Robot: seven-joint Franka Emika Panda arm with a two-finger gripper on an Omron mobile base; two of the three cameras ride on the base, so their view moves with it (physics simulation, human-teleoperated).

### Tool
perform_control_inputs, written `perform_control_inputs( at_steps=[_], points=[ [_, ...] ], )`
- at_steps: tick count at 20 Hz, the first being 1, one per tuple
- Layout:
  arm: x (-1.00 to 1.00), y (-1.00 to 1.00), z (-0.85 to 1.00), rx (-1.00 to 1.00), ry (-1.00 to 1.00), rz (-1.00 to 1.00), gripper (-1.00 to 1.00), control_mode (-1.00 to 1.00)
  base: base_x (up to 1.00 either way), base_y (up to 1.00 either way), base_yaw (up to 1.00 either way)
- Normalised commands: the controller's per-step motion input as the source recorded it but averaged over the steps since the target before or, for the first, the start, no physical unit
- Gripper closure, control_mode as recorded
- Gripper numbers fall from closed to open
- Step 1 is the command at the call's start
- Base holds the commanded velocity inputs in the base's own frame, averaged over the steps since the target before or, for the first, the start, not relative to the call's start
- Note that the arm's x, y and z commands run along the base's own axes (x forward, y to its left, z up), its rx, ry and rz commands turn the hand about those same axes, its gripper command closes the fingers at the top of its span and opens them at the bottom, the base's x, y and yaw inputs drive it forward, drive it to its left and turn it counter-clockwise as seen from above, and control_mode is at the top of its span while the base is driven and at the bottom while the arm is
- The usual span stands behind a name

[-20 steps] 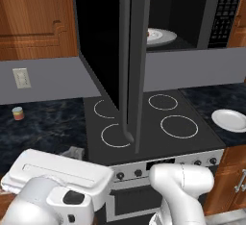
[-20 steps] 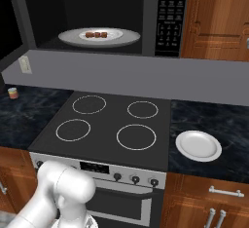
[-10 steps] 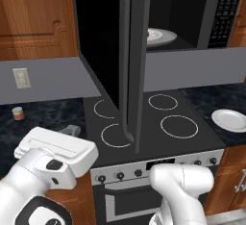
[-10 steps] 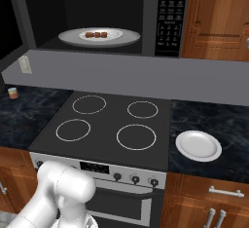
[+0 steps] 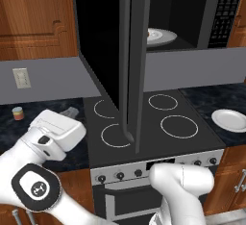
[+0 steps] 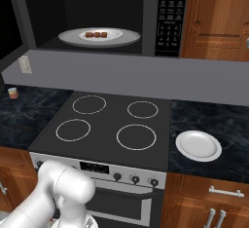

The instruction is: Pick the kebab skewer from the counter and place it in the microwave. Then turn on the microwave.

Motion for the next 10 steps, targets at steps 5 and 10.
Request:
perform_control_inputs(
  at_steps=[5, 10],
  points=[
    [0.33, -0.03, 0.04, -0.11, -0.01, -0.16, 1.0, -1.0, 0.0, 0.0, 0.0],
    [0.17, -0.26, 0.16, -0.07, 0.0, -0.12, 1.0, -1.0, 0.0, 0.0, 0.0]
  ],
)
